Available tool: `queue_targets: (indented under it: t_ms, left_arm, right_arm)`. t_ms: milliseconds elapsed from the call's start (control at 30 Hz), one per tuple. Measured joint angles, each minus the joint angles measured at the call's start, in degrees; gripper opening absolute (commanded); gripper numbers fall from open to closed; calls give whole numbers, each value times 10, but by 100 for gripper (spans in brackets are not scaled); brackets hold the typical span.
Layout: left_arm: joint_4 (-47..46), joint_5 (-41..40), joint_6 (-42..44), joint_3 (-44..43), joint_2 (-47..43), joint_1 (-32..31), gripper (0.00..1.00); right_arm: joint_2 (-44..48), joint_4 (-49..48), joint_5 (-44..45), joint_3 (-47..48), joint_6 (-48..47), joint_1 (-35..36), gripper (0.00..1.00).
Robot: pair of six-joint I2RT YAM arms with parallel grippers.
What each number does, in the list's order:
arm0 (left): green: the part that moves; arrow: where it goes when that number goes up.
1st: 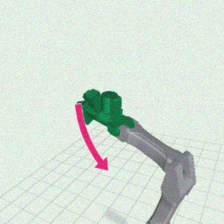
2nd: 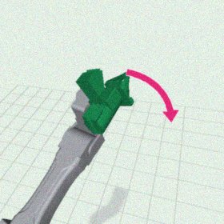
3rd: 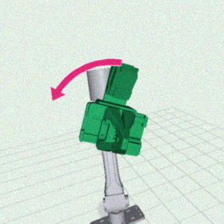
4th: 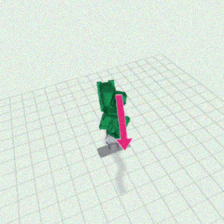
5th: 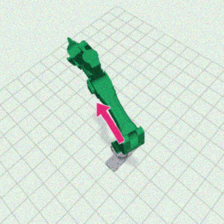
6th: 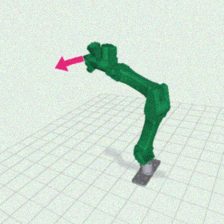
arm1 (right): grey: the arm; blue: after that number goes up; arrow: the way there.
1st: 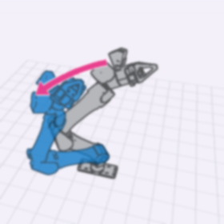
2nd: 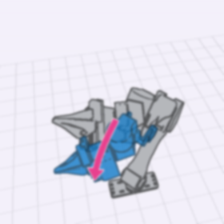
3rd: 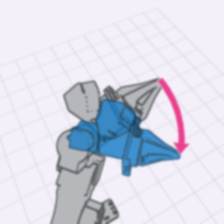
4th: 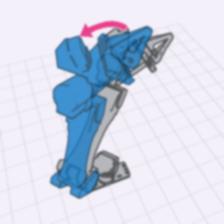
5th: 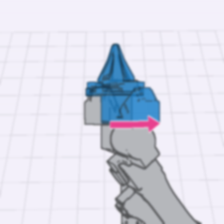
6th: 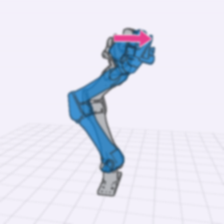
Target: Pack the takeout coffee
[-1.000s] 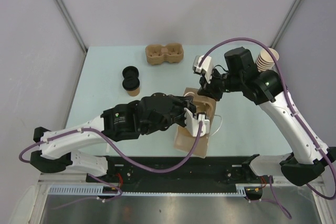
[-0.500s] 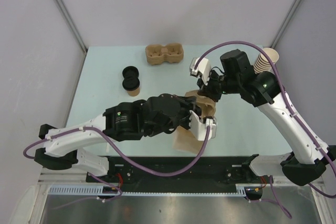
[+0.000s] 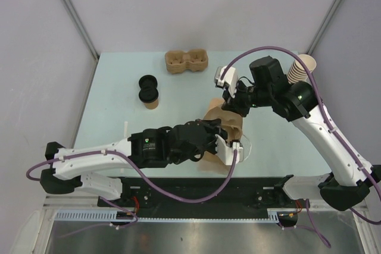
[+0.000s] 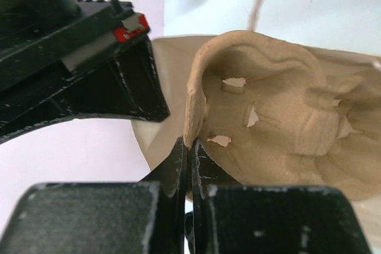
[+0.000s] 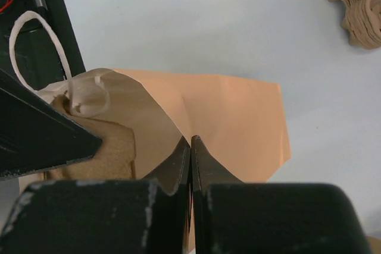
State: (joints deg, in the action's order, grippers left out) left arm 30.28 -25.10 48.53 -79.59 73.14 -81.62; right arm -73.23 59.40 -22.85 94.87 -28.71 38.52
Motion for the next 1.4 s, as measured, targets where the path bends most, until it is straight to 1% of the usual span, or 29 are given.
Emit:
queue_targets:
  t_ms: [200, 367, 400, 567, 733, 900, 1133, 1400]
  left_arm:
    - [-95, -23, 10, 49, -22, 5, 0]
    - [-129, -25, 25, 54, -28, 21, 0]
    - [-132, -22, 29, 57, -30, 23, 0]
    - [-135, -11, 40, 60, -35, 44, 0]
    - [-128, 18, 35, 60, -35, 72, 0]
    - [-125, 36, 35, 63, -34, 82, 0]
    - [-129, 75, 47, 108, -34, 89, 0]
    - [-127, 91, 50, 113, -19, 104, 0]
  right_arm:
    - [0, -1, -19, -3, 1, -1, 0]
    - [0, -9, -43, -3, 8, -17, 0]
    - [0, -10, -49, -3, 12, -29, 0]
    - [-11, -4, -88, -2, 29, -66, 0]
    - [-35, 2, -127, -2, 33, -91, 0]
    - [-58, 4, -165, 0, 37, -113, 0]
    - [-70, 5, -205, 2, 30, -122, 0]
    - [-82, 8, -221, 6, 24, -126, 0]
